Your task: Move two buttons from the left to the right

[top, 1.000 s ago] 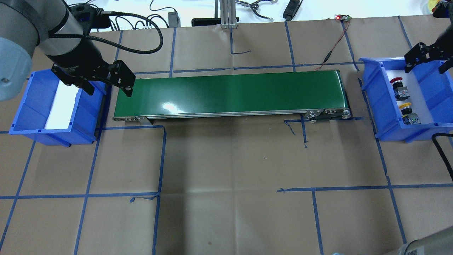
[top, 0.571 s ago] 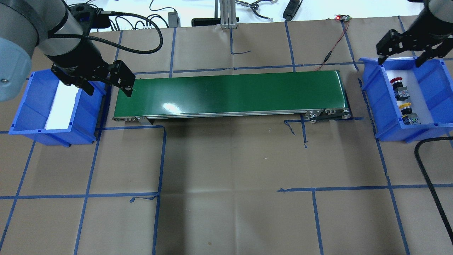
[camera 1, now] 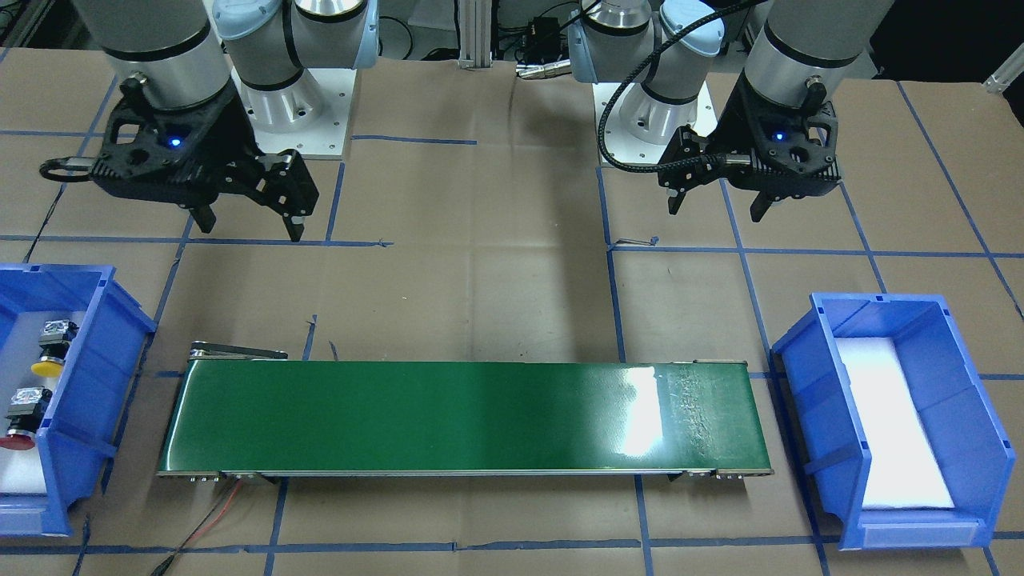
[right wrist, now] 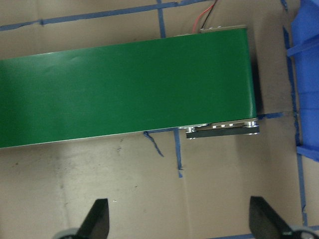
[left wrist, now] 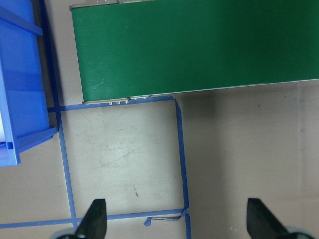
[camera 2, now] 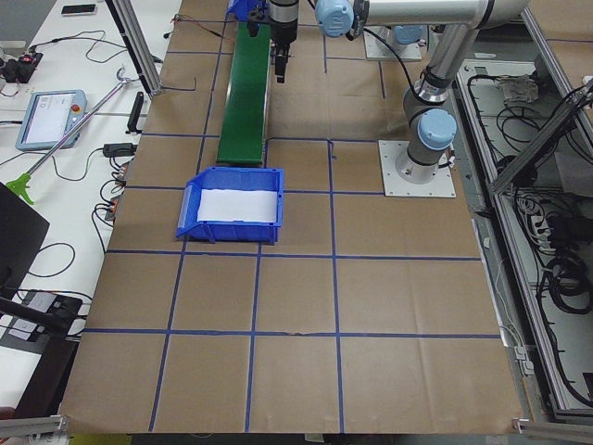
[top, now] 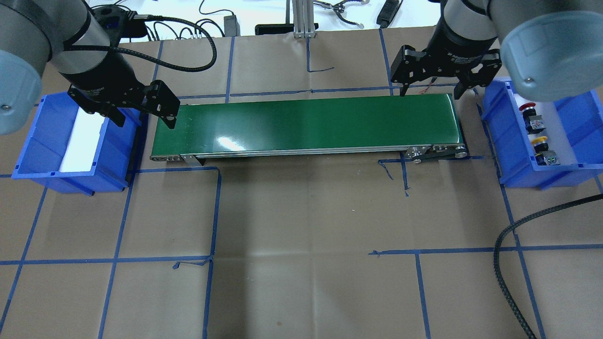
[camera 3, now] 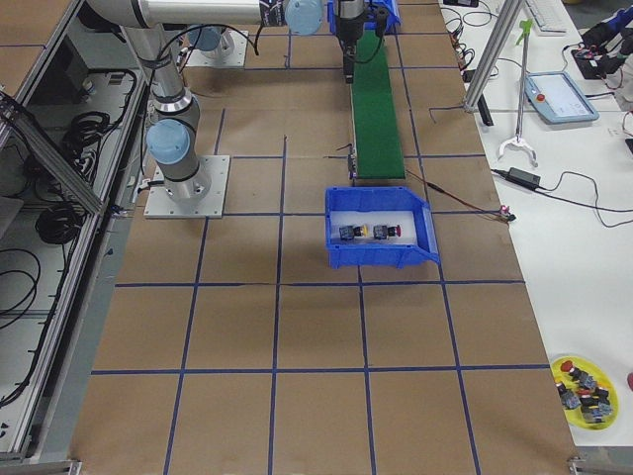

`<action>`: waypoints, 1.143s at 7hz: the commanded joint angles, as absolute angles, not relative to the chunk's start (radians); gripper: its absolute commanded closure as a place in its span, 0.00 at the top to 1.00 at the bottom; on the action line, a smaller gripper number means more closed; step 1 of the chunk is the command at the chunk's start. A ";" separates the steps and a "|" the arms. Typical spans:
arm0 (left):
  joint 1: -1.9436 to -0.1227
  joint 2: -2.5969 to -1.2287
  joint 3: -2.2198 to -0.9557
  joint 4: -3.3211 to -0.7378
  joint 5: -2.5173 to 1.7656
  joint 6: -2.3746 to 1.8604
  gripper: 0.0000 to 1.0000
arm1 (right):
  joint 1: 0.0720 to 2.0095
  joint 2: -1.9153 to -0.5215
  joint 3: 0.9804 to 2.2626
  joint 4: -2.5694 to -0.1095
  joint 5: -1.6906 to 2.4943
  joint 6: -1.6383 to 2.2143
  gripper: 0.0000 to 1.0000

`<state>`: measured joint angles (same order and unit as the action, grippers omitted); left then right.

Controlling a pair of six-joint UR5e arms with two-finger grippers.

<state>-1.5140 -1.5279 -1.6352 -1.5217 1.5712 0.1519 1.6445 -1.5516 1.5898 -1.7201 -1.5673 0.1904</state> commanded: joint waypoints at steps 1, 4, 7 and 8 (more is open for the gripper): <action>-1.514 -1.528 -1.635 -1.522 1.571 0.152 1.00 | 1.680 -1.554 1.592 -1.717 -1.565 0.224 1.00; -1.514 -1.528 -1.635 -1.522 1.571 0.152 1.00 | 1.680 -1.548 1.594 -1.717 -1.565 0.221 1.00; -1.514 -1.528 -1.635 -1.522 1.571 0.152 1.00 | 1.677 -1.542 1.597 -1.717 -1.569 0.219 1.00; -1.514 -1.528 -1.635 -1.520 1.571 0.152 1.00 | 1.678 -1.542 1.597 -1.717 -1.569 0.219 1.00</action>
